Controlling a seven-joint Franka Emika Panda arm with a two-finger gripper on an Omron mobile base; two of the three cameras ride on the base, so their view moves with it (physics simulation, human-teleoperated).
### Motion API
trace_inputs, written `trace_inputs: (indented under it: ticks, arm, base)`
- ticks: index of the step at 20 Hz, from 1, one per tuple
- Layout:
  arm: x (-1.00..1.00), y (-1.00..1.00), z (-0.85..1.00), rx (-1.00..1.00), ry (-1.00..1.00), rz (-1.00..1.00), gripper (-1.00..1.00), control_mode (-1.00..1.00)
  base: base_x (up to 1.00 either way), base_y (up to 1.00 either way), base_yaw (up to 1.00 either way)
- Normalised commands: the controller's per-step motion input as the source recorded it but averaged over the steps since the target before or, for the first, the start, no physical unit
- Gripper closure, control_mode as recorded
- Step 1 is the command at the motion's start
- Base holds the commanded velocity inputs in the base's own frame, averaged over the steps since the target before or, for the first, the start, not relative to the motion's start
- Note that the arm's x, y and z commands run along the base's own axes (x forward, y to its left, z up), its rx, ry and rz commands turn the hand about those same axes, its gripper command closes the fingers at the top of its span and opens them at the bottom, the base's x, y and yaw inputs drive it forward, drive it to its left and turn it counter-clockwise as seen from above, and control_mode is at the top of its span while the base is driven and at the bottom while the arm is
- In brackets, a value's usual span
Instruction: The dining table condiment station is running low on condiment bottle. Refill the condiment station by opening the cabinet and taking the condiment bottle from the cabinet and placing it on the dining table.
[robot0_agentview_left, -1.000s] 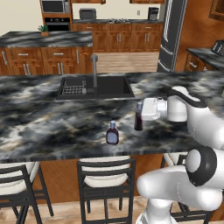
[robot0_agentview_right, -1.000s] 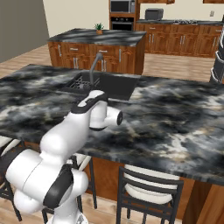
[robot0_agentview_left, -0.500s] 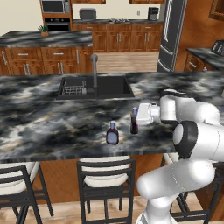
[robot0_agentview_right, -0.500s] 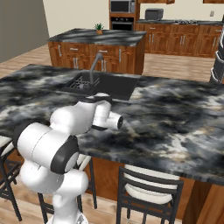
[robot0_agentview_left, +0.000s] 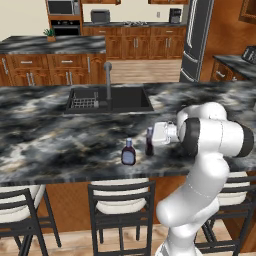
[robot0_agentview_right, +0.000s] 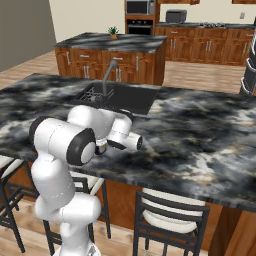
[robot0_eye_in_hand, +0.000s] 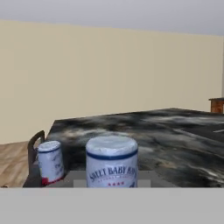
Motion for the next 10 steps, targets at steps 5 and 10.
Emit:
trace_inputs:
  ticks: [5, 10]
  arm:
    - [0.37, 0.00, -0.43, 0.00, 0.01, 0.04, 1.00, -1.00]
    - [0.30, 0.00, -0.41, 0.00, 0.00, 0.04, 1.00, -1.00]
  base:
    - [0.00, 0.00, 0.00]
    - [0.00, 0.00, 0.00]
